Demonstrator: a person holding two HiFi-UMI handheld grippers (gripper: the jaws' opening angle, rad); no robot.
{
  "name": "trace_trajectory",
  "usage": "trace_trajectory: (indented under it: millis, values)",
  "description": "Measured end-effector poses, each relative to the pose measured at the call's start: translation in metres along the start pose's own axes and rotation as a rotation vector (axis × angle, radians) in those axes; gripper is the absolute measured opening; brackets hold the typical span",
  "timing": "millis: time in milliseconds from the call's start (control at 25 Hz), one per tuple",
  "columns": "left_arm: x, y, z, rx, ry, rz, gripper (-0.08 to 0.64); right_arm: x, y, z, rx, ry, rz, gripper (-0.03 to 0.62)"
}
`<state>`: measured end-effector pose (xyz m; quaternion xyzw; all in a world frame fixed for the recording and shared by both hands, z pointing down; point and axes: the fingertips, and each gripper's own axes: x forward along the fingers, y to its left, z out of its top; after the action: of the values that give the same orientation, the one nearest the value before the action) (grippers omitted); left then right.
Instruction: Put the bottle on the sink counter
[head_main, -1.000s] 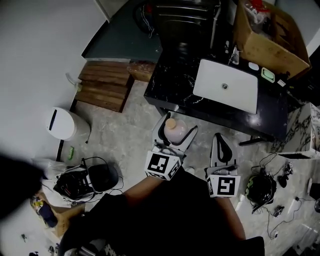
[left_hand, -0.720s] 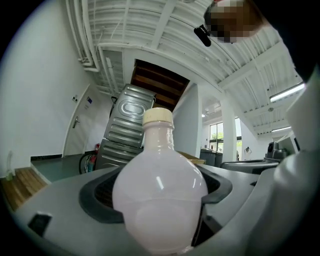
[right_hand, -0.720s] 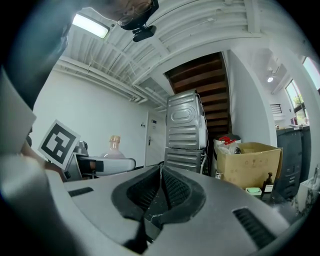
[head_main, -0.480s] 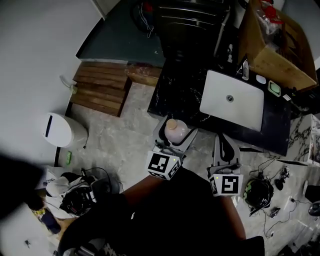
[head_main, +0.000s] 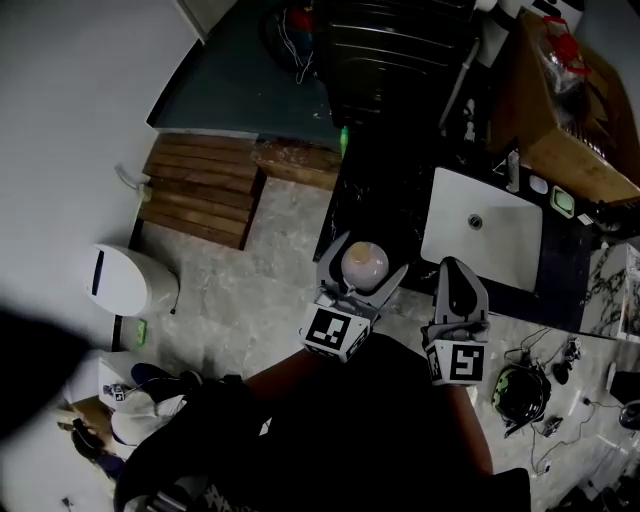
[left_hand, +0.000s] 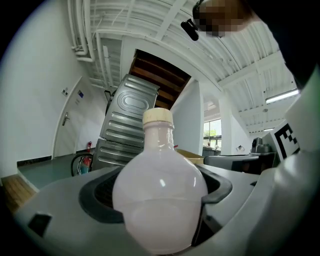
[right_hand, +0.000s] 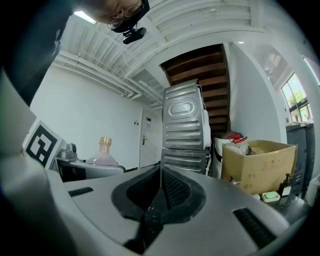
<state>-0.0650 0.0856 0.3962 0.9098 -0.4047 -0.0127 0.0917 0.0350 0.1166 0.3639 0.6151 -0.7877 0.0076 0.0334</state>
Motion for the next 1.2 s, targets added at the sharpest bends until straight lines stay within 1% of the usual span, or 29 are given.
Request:
trace_trajectory:
  millis: [120,320,440,560,680,800,920,1080,1200]
  values:
    - [0.011,0.019,0.001,-0.004,0.013,-0.013,0.4,0.024,-0.001,0.0,0.015,0.005,-0.016,0.04]
    - [0.029,0.045,0.003,-0.035,0.013,-0.05,0.4,0.057,0.003,-0.004,0.023,0.025,-0.049,0.04]
    - [0.037,0.06,0.003,-0.039,0.013,-0.058,0.4,0.072,0.016,-0.011,0.023,0.045,-0.024,0.04]
    - [0.046,0.068,-0.002,-0.03,0.037,-0.066,0.4,0.08,0.022,-0.013,0.005,0.052,0.004,0.04]
    - [0.055,0.075,-0.005,-0.03,0.038,-0.058,0.4,0.086,0.018,-0.013,-0.011,0.051,0.002,0.04]
    - [0.067,0.08,-0.008,-0.036,0.042,-0.048,0.4,0.091,0.008,-0.007,-0.033,0.041,-0.012,0.04]
    - [0.079,0.087,-0.011,-0.029,0.035,-0.03,0.4,0.098,-0.002,-0.005,-0.053,0.024,-0.008,0.04]
    - [0.098,0.097,-0.015,-0.022,0.045,0.011,0.4,0.113,-0.018,-0.013,-0.039,0.034,0.019,0.04]
    - [0.118,0.101,-0.017,-0.017,0.049,0.017,0.4,0.127,-0.034,-0.02,-0.012,0.056,0.027,0.04]
